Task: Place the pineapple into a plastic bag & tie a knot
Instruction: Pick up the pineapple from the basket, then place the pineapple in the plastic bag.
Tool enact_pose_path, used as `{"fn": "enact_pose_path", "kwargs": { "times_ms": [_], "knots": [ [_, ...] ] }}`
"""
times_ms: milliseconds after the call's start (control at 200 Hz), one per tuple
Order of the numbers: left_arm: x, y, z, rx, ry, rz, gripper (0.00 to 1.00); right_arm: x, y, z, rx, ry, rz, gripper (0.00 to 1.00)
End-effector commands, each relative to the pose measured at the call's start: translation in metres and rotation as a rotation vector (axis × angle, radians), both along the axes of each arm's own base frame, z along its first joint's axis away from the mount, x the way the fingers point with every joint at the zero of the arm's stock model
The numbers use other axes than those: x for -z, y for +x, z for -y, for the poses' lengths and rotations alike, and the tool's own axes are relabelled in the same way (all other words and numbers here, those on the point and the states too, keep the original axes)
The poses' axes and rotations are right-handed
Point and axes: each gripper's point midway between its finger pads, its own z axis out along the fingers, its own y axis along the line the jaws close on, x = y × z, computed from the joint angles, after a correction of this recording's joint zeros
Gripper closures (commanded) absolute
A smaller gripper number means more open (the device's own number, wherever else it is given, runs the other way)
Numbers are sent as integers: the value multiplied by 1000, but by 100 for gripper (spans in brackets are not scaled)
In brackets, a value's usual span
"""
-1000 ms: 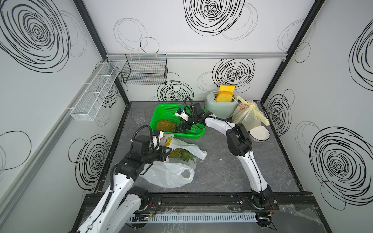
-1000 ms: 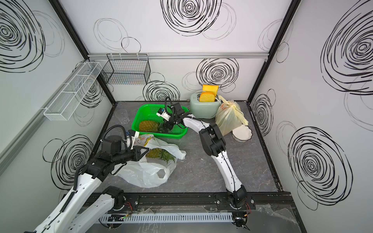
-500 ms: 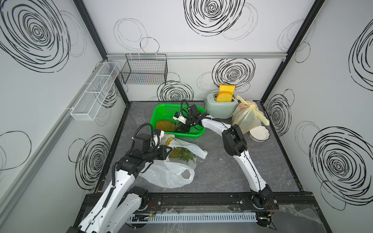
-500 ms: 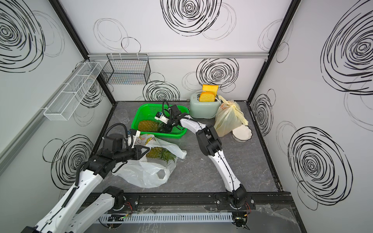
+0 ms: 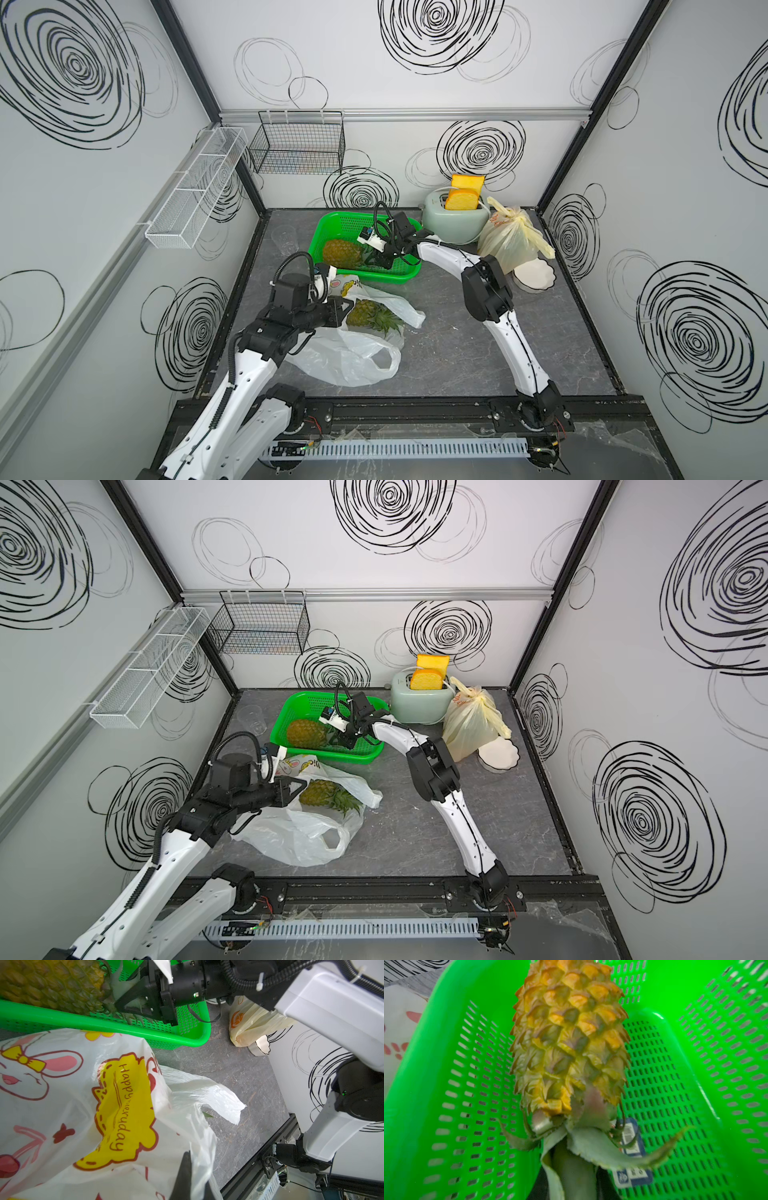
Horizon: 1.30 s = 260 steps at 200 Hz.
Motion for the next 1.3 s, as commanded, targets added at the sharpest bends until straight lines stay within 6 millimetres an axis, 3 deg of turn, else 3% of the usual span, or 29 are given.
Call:
{"fn": "enact_pose_path", "kwargs": {
  "times_ms": [0, 190, 375, 490, 585, 765, 945, 1135, 1296],
  "knots": [
    [-16, 8, -5, -28, 9, 72, 100, -112, 16, 16, 59, 132, 169, 100],
    [-14, 10, -8, -42, 19, 68, 100, -147, -5, 41, 110, 133, 184, 100],
    [-14, 9, -7, -36, 20, 80, 100, -168, -49, 75, 172, 113, 176, 100],
    [-11, 8, -8, -42, 15, 79, 100, -188, -93, 93, 196, 144, 141, 100],
    [-9, 8, -8, -46, 11, 78, 100, -192, -138, 103, 205, 133, 111, 100],
    [-11, 8, -9, -54, 11, 80, 100, -185, -204, 135, 254, 51, 56, 100],
    [-12, 8, -9, -53, 7, 88, 100, -177, -251, 159, 257, -5, 13, 100],
    [-10, 8, -10, -74, 1, 60, 100, -151, -305, 153, 139, -70, -21, 100],
    [-11, 7, -9, -66, -10, 61, 100, -126, -331, 137, 70, -116, -39, 100]
  ]
}}
